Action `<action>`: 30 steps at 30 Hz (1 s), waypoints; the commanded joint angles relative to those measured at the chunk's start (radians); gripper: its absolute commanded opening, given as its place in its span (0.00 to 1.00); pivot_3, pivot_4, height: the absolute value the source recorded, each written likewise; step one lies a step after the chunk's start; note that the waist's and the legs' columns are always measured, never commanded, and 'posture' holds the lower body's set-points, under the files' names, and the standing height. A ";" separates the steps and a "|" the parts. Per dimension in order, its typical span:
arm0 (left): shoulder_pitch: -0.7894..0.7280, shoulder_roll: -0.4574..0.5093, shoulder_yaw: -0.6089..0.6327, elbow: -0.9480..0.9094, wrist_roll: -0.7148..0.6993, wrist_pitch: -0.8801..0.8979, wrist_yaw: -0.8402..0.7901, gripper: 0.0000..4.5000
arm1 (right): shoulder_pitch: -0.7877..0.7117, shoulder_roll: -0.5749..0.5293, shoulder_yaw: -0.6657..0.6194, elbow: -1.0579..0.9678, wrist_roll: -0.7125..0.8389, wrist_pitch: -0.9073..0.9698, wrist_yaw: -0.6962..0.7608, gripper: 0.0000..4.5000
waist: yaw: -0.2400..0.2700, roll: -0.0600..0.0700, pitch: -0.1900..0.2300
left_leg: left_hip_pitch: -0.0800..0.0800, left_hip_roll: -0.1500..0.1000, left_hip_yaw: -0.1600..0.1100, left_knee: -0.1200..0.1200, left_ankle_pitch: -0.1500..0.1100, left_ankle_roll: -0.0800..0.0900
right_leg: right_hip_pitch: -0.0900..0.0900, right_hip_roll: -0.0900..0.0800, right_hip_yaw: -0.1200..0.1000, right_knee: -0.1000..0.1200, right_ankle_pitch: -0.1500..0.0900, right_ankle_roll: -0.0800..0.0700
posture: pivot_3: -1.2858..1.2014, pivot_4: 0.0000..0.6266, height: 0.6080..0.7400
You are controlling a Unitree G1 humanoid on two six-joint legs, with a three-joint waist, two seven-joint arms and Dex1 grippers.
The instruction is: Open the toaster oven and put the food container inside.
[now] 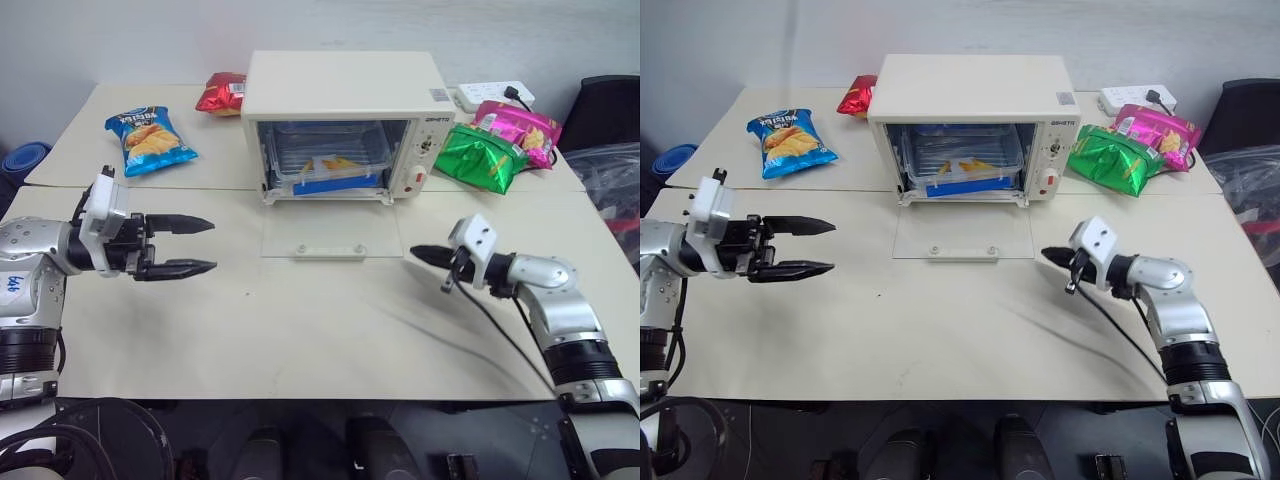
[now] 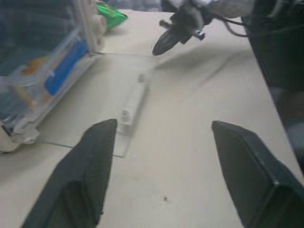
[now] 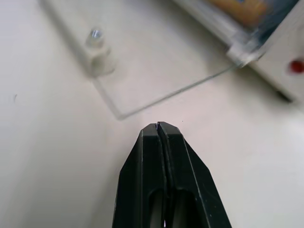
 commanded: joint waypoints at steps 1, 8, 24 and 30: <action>-0.011 0.017 0.044 0.081 -0.002 -0.032 -0.013 0.97 | -0.060 0.056 0.026 0.135 -0.034 -0.131 0.023 0.00 | -0.004 0.000 0.000 | 0.000 0.000 0.000 0.000 0.000 -0.001 | -0.001 0.000 0.000 0.000 0.000 0.000 | 0.52 0.24 1.00; 0.029 -0.025 0.139 0.059 -0.069 0.040 0.093 0.99 | -0.106 0.197 -0.062 0.139 0.078 -0.213 0.010 0.00 | -0.023 0.000 0.000 | -0.005 0.003 0.003 -0.001 0.002 -0.004 | -0.009 0.000 0.001 0.007 0.000 0.000 | 0.52 0.24 1.00; 0.351 -0.020 0.163 0.003 0.139 -0.214 0.236 1.00 | 0.113 -0.009 -0.157 -0.440 0.354 0.064 0.206 0.21 | 0.016 0.000 0.000 | -0.007 0.002 0.001 -0.002 -0.001 -0.002 | -0.008 -0.003 -0.001 -0.001 0.000 0.000 | 0.52 0.24 1.00; 0.434 -0.031 0.190 -0.106 0.109 -0.219 0.269 1.00 | 0.368 -0.087 -0.196 -0.477 0.311 -0.093 0.308 0.67 | 0.017 0.000 0.000 | -0.005 0.001 0.003 0.001 -0.005 0.006 | -0.006 -0.004 0.001 -0.001 0.001 0.001 | 0.52 0.24 1.00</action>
